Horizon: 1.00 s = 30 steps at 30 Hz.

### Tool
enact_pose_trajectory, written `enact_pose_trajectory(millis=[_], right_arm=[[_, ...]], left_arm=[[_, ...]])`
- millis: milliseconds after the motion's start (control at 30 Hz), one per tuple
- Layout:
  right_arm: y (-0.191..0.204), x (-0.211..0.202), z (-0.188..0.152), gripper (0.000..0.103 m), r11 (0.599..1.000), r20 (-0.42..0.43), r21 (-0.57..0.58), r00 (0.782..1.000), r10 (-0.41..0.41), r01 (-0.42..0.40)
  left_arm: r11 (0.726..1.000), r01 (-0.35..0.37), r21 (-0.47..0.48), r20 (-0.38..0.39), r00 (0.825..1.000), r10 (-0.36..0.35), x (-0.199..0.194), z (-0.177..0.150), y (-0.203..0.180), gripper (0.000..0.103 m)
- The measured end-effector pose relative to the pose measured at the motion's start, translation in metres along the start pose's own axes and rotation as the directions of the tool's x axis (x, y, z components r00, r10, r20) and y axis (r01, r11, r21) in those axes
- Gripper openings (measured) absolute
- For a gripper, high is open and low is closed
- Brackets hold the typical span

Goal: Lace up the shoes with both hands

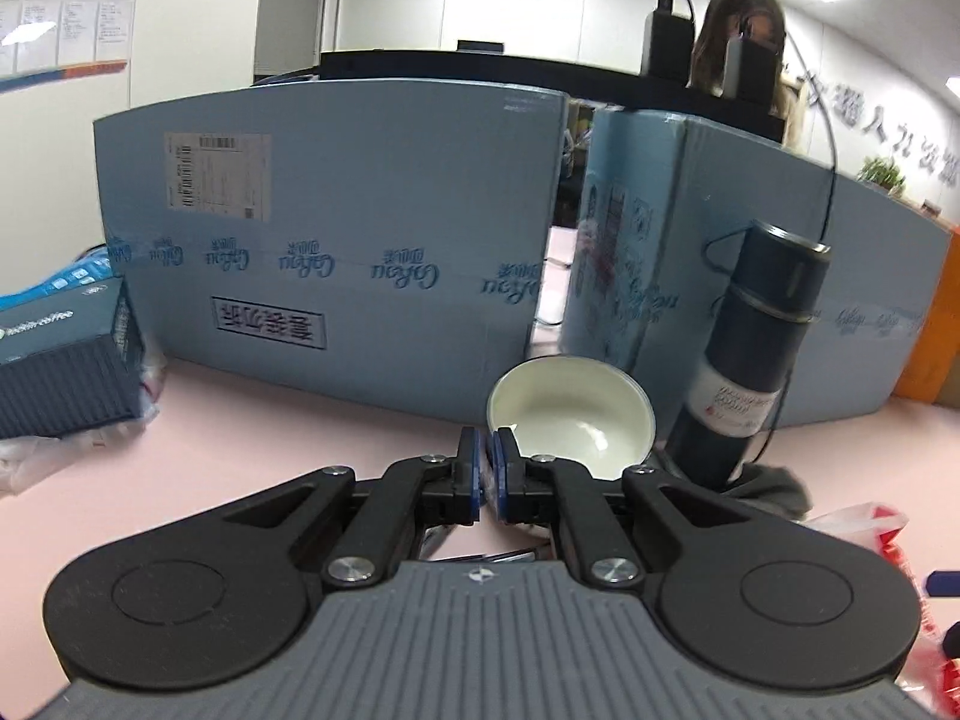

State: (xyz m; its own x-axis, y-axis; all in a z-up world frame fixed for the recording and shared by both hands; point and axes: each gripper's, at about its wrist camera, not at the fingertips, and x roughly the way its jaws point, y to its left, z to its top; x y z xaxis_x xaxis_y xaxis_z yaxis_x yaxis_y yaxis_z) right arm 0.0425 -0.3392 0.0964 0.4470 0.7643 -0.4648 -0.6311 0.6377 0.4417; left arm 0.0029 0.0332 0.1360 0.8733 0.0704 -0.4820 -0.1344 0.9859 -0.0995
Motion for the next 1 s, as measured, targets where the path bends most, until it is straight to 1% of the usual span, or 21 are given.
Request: enact_pose_trajectory(millis=[67, 100, 133, 200, 233, 267, 300, 333, 400, 433, 533, 600, 667, 733, 767, 800, 833, 867, 933, 1000], right_arm=[[-0.001, 0.0, 0.0, 0.099, 1.0, 0.0, 0.001, 1.0, -0.002, 0.002], [-0.001, 0.0, 0.0, 0.099, 1.0, 0.0, 0.0, 1.0, -0.003, 0.003], [-0.001, 0.0, 0.001, 0.099, 1.0, 0.0, -0.002, 1.0, -0.002, 0.002], [-0.001, -0.002, 0.001, 0.099, 1.0, 0.002, -0.003, 1.0, -0.003, 0.003], [-0.001, -0.003, 0.001, 0.099, 1.0, 0.004, 0.0, 1.0, -0.003, 0.003], [-0.002, -0.004, 0.0, 0.099, 1.0, 0.006, 0.007, 1.0, -0.005, 0.005], [-0.004, -0.004, 0.0, 0.099, 1.0, 0.007, 0.014, 1.0, -0.007, 0.007], [-0.005, -0.003, 0.0, 0.099, 1.0, 0.007, 0.021, 1.0, -0.007, 0.007], [-0.006, -0.001, 0.0, 0.099, 1.0, 0.0, 0.029, 1.0, -0.005, 0.005], [-0.006, 0.0, 0.0, 0.099, 1.0, -0.004, 0.03, 1.0, -0.001, 0.002], [-0.004, 0.003, -0.001, 0.099, 1.0, -0.017, 0.024, 1.0, 0.008, -0.008], [-0.004, 0.005, -0.001, 0.099, 1.0, -0.028, 0.023, 1.0, 0.013, -0.013], [-0.003, 0.006, -0.001, 0.099, 1.0, -0.034, 0.02, 0.999, 0.015, -0.014], [-0.004, 0.006, -0.001, 0.099, 1.0, -0.033, 0.019, 0.999, 0.012, -0.011], [-0.004, 0.006, -0.001, 0.099, 1.0, -0.033, 0.021, 0.999, 0.01, -0.009], [-0.005, 0.006, -0.001, 0.099, 1.0, -0.033, 0.023, 0.999, 0.008, -0.007], [-0.005, 0.006, -0.002, 0.099, 1.0, -0.033, 0.026, 0.999, 0.007, -0.006], [-0.006, 0.006, -0.002, 0.099, 1.0, -0.032, 0.027, 0.999, 0.006, -0.005], [-0.006, 0.006, -0.002, 0.099, 1.0, -0.029, 0.029, 1.0, 0.004, -0.003], [-0.007, 0.005, -0.002, 0.099, 0.999, -0.025, 0.034, 1.0, -0.002, 0.003]], left_arm=[[1.0, 0.022, 0.008, -0.021, 1.0, -0.022, 0.004, -0.001, -0.005, 0.004], [0.999, 0.05, -0.015, -0.044, 0.998, -0.05, 0.006, -0.003, -0.006, 0.004], [0.996, 0.076, -0.041, -0.064, 0.995, -0.078, 0.008, -0.004, -0.007, 0.004], [0.986, 0.11, -0.125, -0.089, 0.989, -0.122, 0.008, -0.01, -0.001, 0.004], [0.98, 0.117, -0.162, -0.112, 0.984, -0.136, 0.01, -0.014, 0.002, 0.006], [0.974, 0.122, -0.192, -0.134, 0.98, -0.149, 0.011, -0.018, 0.005, 0.01], [0.976, 0.119, -0.182, -0.153, 0.977, -0.148, 0.013, -0.024, 0.004, 0.012], [0.984, 0.113, -0.141, -0.18, 0.974, -0.138, 0.015, -0.03, 0.002, 0.012], [0.993, 0.11, -0.046, -0.251, 0.961, -0.118, 0.021, -0.042, -0.002, 0.012], [0.993, 0.115, -0.029, -0.285, 0.951, -0.118, 0.024, -0.048, -0.002, 0.012], [0.992, 0.124, -0.031, -0.349, 0.928, -0.127, 0.033, -0.066, 0.0, 0.012], [0.989, 0.146, -0.005, -0.373, 0.917, -0.138, 0.039, -0.074, -0.005, 0.016], [0.987, 0.157, 0.018, -0.391, 0.91, -0.138, 0.042, -0.082, -0.011, 0.028], [0.987, 0.154, 0.043, -0.411, 0.903, -0.123, 0.046, -0.089, -0.015, 0.03], [0.987, 0.154, 0.057, -0.415, 0.902, -0.117, 0.048, -0.092, -0.016, 0.027], [0.986, 0.151, 0.074, -0.403, 0.909, -0.109, 0.048, -0.094, -0.017, 0.023], [0.984, 0.155, 0.084, -0.395, 0.912, -0.11, 0.048, -0.094, -0.017, 0.007], [0.984, 0.162, 0.077, -0.391, 0.913, -0.12, 0.048, -0.094, -0.017, 0.003], [0.984, 0.172, 0.048, -0.35, 0.926, -0.145, 0.041, -0.09, -0.014, 0.003], [0.979, 0.204, 0.004, -0.302, 0.934, -0.193, 0.033, -0.078, -0.013, 0.003]])
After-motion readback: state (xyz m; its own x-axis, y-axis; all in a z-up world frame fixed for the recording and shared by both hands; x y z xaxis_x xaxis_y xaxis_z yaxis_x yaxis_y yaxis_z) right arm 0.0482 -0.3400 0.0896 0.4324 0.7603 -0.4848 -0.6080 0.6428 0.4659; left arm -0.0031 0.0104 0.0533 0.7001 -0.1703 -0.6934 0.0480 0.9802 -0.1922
